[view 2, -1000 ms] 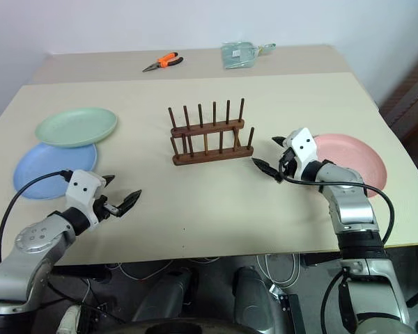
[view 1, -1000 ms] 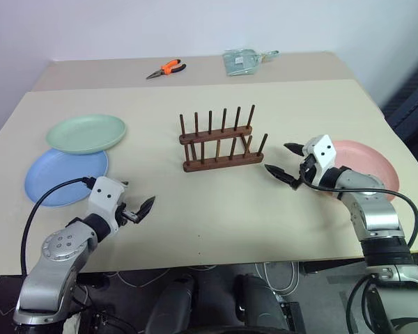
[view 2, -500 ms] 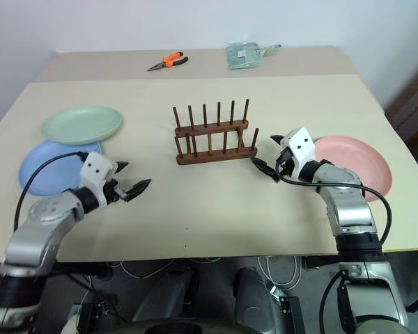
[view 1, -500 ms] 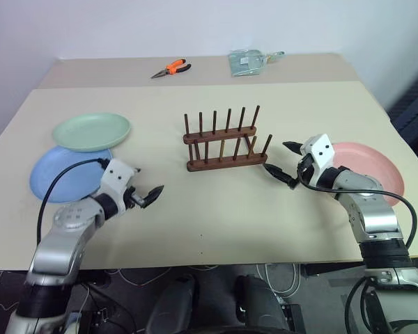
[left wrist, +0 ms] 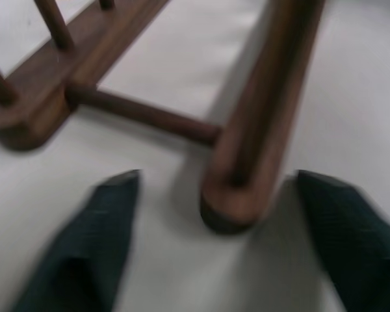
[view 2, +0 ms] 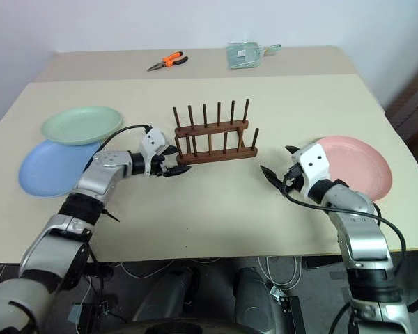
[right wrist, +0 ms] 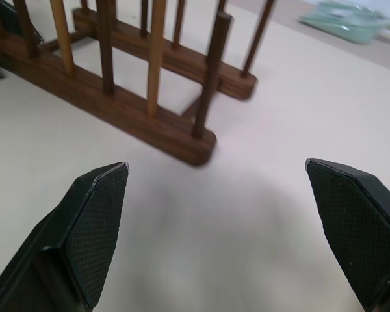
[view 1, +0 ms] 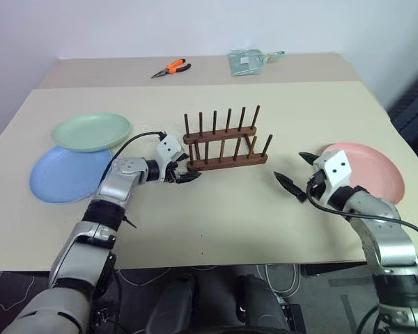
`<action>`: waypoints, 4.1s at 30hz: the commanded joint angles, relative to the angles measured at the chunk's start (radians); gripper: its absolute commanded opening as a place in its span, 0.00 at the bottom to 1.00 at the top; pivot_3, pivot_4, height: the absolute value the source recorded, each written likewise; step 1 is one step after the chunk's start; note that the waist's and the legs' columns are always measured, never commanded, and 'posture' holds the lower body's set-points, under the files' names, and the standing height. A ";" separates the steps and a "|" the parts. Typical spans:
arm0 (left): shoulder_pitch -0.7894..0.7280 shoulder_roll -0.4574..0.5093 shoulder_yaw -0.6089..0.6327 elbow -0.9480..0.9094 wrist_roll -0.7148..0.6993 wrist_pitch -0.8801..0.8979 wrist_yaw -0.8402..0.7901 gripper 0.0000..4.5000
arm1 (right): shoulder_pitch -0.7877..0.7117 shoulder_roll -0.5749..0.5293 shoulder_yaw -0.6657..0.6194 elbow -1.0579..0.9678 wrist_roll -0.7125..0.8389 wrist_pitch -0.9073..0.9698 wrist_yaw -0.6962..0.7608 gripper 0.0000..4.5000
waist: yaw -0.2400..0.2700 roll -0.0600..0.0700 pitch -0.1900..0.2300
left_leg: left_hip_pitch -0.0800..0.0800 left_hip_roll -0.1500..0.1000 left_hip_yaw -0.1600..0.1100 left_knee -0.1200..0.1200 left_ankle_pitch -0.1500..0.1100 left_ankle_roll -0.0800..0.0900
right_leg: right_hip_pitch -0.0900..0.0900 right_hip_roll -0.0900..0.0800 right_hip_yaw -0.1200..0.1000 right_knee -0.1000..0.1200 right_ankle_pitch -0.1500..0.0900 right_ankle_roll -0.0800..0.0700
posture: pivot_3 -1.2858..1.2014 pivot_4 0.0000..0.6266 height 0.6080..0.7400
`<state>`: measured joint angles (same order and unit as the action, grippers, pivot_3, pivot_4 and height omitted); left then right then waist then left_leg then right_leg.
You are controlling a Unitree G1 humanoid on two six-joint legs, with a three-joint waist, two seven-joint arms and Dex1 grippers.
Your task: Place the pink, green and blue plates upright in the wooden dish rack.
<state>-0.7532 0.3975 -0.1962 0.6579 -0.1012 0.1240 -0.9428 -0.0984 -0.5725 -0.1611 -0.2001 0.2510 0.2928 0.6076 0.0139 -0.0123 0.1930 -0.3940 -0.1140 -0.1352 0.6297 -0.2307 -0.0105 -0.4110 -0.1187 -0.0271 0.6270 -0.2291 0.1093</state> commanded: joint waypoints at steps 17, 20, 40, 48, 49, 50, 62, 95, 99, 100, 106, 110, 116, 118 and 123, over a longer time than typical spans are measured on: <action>0.292 0.132 -0.063 -0.502 -0.029 0.019 -0.267 0.28 | 0.067 -0.074 -0.106 -0.001 -0.002 -0.020 -0.002 1.00 | -0.001 0.001 0.000 | 0.001 0.001 0.000 -0.001 0.000 0.000 | 0.000 0.000 0.001 0.000 0.000 -0.001 | 0.52 0.24 0.99; 0.284 0.141 -0.053 -0.451 0.015 0.017 -0.211 0.60 | 0.068 -0.088 -0.105 0.013 -0.013 -0.025 0.003 1.00 | -0.001 0.001 0.000 | 0.001 0.001 0.000 0.000 0.000 0.000 | 0.001 0.000 0.001 0.000 0.000 -0.001 | 0.52 0.24 0.99; 0.587 0.188 -0.061 -0.890 -0.100 0.348 -0.037 0.05 | 0.151 -0.143 0.129 -0.128 -0.017 0.073 0.181 0.01 | 0.003 0.007 -0.003 | 0.001 0.005 0.001 -0.001 -0.001 0.000 | 0.004 0.000 0.002 -0.006 -0.005 -0.002 | 0.52 0.24 0.99; 0.528 0.019 -0.045 -0.715 0.065 0.249 0.298 0.05 | -0.018 -0.045 0.259 0.067 -0.243 0.007 -0.016 0.01 | 0.024 0.006 -0.007 | 0.003 0.005 0.001 0.000 -0.002 0.000 | 0.006 0.001 0.000 -0.009 -0.001 -0.003 | 0.52 0.24 0.99; 0.517 -0.003 -0.027 -0.695 0.066 0.247 0.338 0.05 | -0.052 -0.024 0.269 0.106 -0.266 0.001 -0.046 0.01 | 0.022 0.006 -0.008 | 0.004 0.005 0.001 0.000 -0.002 -0.001 | 0.007 0.002 0.000 -0.009 -0.001 -0.004 | 0.52 0.24 0.99; 0.509 -0.016 -0.017 -0.681 0.066 0.246 0.362 0.05 | -0.074 -0.011 0.276 0.132 -0.281 -0.005 -0.063 0.01 | 0.021 0.006 -0.008 | 0.004 0.006 0.002 0.000 -0.002 -0.001 | 0.007 0.002 0.000 -0.009 -0.001 -0.004 | 0.52 0.24 0.99; 0.428 -0.041 0.020 -0.508 0.074 0.180 0.461 0.04 | -0.178 0.025 0.242 0.242 -0.273 -0.022 -0.063 0.12 | 0.018 0.008 -0.013 | 0.005 0.006 0.002 0.000 -0.001 0.000 | 0.006 0.006 0.001 -0.008 0.002 -0.001 | 0.52 0.24 0.99; 0.484 -0.037 0.008 -0.798 -0.121 0.226 0.184 0.04 | -0.112 -0.102 -0.074 -0.117 -0.216 0.198 -0.186 0.01 | 0.021 0.013 -0.011 | 0.000 0.005 0.003 -0.001 -0.002 0.001 | 0.002 0.005 0.001 -0.011 0.002 -0.001 | 0.52 0.24 0.99; 0.480 -0.030 0.050 -0.797 -0.139 0.224 0.195 0.04 | -0.338 0.002 -0.163 -0.272 0.111 0.295 -0.130 0.01 | 0.000 0.015 -0.008 | -0.002 0.006 0.003 -0.001 -0.001 0.001 | 0.001 0.005 0.000 -0.010 0.002 0.000 | 0.52 0.24 0.99; 0.476 -0.032 0.058 -0.796 -0.144 0.223 0.196 0.04 | -0.385 0.034 -0.184 -0.295 0.224 0.354 -0.128 0.01 | -0.001 0.015 -0.008 | -0.002 0.007 0.002 -0.001 -0.001 0.001 | 0.001 0.006 0.000 -0.010 0.002 0.000 | 0.52 0.24 0.99; 0.470 -0.039 0.079 -0.832 -0.182 0.234 0.193 0.04 | -0.538 0.193 -0.230 -0.290 0.645 0.531 -0.225 0.01 | 0.001 0.012 -0.008 | -0.004 0.005 -0.001 -0.002 -0.002 0.001 | 0.001 0.005 -0.002 -0.012 0.003 -0.002 | 0.52 0.24 0.99; 0.483 -0.037 0.085 -0.871 -0.203 0.249 0.202 0.04 | -0.560 0.224 -0.233 -0.240 0.763 0.557 -0.286 0.01 | -0.002 0.013 -0.008 | -0.009 0.003 -0.001 0.000 -0.002 0.002 | -0.004 0.003 -0.002 -0.011 0.003 -0.002 | 0.52 0.24 0.99; 0.508 -0.024 0.096 -0.923 -0.233 0.274 0.207 0.04 | -0.549 0.238 -0.234 -0.149 0.865 0.558 -0.335 0.01 | -0.003 0.013 -0.008 | -0.013 0.004 0.000 0.000 -0.001 0.000 | -0.013 0.004 -0.001 -0.005 0.004 -0.002 | 0.52 0.24 0.99; 0.512 -0.020 0.096 -0.930 -0.237 0.280 0.211 0.04 | -0.551 0.240 -0.240 -0.132 0.908 0.557 -0.345 0.01 | -0.004 0.013 -0.008 | -0.013 0.004 0.001 0.000 -0.001 0.000 | -0.014 0.004 0.000 -0.003 0.004 -0.002 | 0.52 0.24 0.99; 0.514 -0.021 0.085 -0.937 -0.232 0.287 0.222 0.04 | -0.548 0.250 -0.252 -0.047 0.967 0.545 -0.395 0.01 | -0.003 0.013 -0.008 | -0.013 0.004 0.001 0.001 0.000 0.000 | -0.014 0.004 0.000 -0.002 0.004 -0.003 | 0.52 0.24 0.99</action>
<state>-0.2384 0.3727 -0.1235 -0.2387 -0.3187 0.4107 -0.7241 -0.6356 -0.3315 -0.3902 -0.2511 1.1889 0.8626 0.2271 0.0104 0.0007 0.1847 -0.4070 -0.1097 -0.1337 0.6310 -0.2310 -0.0105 -0.4249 -0.1147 -0.0266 0.6253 -0.2256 0.1067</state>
